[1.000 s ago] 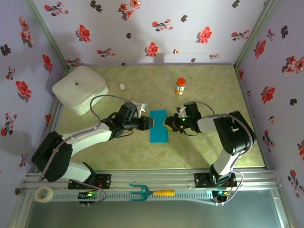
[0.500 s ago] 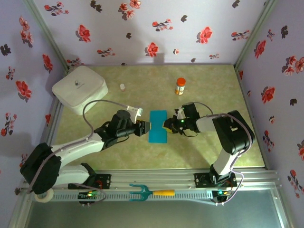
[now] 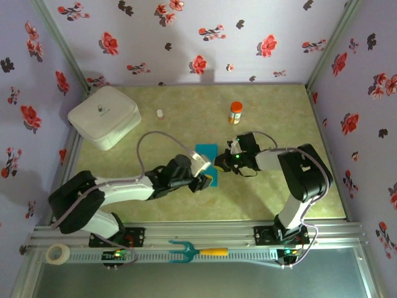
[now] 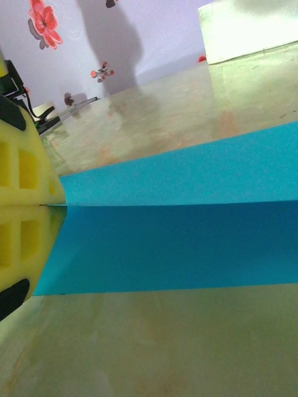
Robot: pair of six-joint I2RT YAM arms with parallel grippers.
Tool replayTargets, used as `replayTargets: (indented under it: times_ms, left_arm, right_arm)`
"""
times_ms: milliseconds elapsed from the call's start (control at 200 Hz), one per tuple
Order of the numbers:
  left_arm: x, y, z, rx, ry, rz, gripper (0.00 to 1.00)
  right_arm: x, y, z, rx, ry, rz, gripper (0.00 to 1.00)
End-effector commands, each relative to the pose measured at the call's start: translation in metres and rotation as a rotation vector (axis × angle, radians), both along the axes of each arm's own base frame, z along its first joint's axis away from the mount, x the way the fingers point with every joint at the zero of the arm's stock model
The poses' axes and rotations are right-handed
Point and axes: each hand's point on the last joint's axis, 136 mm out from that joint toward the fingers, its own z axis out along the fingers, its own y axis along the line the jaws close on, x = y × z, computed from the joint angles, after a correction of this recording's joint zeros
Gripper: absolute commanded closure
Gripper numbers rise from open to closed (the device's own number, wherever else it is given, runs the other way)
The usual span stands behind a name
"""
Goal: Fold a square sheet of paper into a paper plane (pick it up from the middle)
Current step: Fold the triangle a second time at the center of the table.
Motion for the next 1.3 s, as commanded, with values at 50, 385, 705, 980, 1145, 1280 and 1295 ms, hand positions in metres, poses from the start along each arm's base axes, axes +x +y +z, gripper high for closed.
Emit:
replayTargets:
  times_ms: [50,385,705,980,1145,1280,1295]
  left_arm:
    - [0.007,-0.017,0.0,0.176,-0.275,-0.067,0.43]
    - [0.003,-0.025,-0.028,0.349,-0.373,-0.076,0.38]
    - [0.014,-0.028,-0.031,0.423,-0.469,-0.005,0.4]
    - [0.012,-0.02,-0.03,0.422,-0.457,0.01,0.5]
    - [0.012,-0.025,-0.025,0.409,-0.449,0.003,0.64]
    - [0.013,-0.024,-0.027,0.409,-0.443,0.014,0.78]
    - [0.013,-0.023,-0.026,0.406,-0.444,0.02,0.79]
  right_arm:
    - [0.005,0.001,0.012,0.013,-0.004,0.003,0.95]
    - [0.009,0.002,0.018,0.023,-0.008,-0.003,0.95]
    - [0.009,0.0,0.017,0.02,-0.007,-0.009,0.94]
    - [0.01,-0.001,0.02,0.028,-0.01,-0.018,0.94]
    - [0.009,-0.002,0.018,0.023,-0.009,-0.02,0.94]
    - [0.009,-0.002,0.016,0.017,-0.01,-0.024,0.94]
    - [0.009,-0.003,0.016,0.017,-0.009,-0.025,0.94]
